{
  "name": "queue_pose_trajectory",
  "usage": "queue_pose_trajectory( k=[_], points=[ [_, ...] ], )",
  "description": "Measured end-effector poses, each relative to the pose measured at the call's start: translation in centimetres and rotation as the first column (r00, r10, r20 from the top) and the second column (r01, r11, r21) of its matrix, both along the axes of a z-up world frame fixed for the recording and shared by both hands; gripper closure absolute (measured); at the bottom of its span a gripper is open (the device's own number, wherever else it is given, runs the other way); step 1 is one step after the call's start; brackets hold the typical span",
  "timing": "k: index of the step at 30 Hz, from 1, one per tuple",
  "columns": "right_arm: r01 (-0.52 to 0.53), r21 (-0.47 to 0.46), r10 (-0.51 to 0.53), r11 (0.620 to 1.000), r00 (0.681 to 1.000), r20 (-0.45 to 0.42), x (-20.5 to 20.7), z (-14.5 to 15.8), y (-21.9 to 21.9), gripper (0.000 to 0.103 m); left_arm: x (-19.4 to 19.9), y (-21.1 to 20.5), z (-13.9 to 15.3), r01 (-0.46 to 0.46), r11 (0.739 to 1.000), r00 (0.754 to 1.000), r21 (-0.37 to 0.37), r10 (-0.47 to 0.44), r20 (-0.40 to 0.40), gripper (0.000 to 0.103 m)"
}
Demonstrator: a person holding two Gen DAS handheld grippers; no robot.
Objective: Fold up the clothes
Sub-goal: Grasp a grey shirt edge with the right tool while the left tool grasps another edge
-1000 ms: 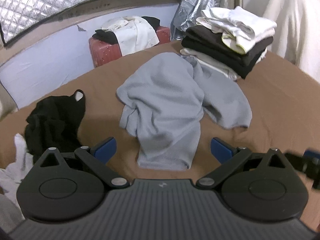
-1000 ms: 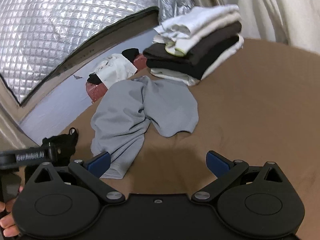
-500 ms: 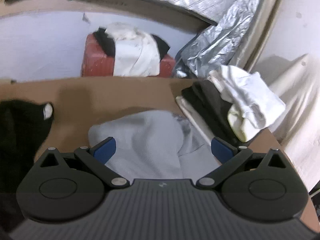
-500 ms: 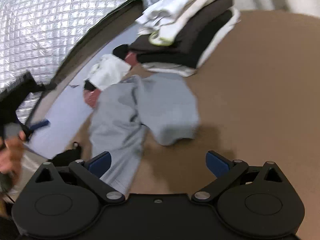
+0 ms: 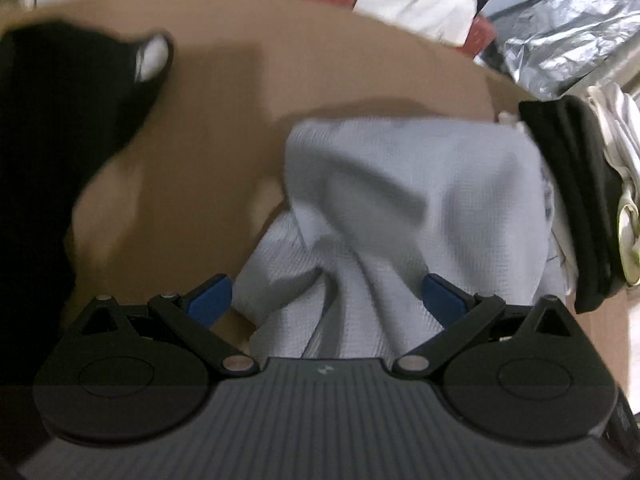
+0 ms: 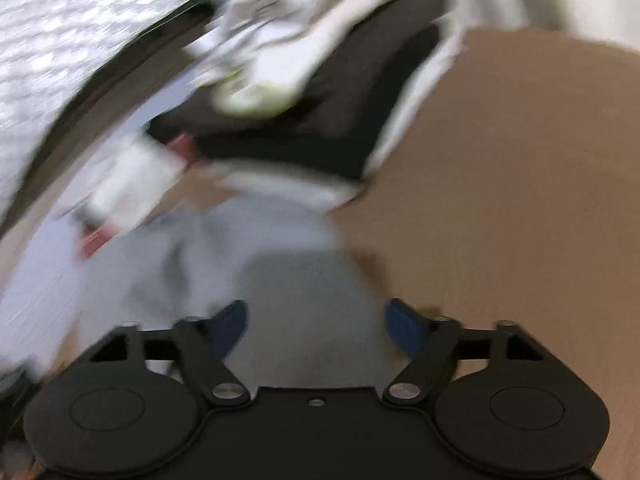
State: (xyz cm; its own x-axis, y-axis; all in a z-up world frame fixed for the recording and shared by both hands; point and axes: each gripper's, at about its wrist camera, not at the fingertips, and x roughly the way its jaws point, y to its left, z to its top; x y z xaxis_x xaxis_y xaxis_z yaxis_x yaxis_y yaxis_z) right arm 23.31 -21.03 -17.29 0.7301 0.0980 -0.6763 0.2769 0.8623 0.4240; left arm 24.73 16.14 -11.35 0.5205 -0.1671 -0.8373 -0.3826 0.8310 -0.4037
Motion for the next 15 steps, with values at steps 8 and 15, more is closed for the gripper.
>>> queue_pose_trajectory(
  k=[8, 15],
  points=[
    [-0.039, 0.205, 0.047, 0.978, 0.998, -0.030, 3.0, -4.0, -1.4, 0.043, 1.7, -0.1, -3.1, 0.027, 0.980, 1.000, -0.198, -0.029, -0.008, 0.001],
    [-0.169, 0.332, 0.187, 0.928, 0.982, -0.020, 0.8, -4.2, 1.0, 0.097, 2.4, -0.4, -5.3, 0.075, 0.900, 0.997, -0.429, -0.061, 0.045, 0.036]
  ],
)
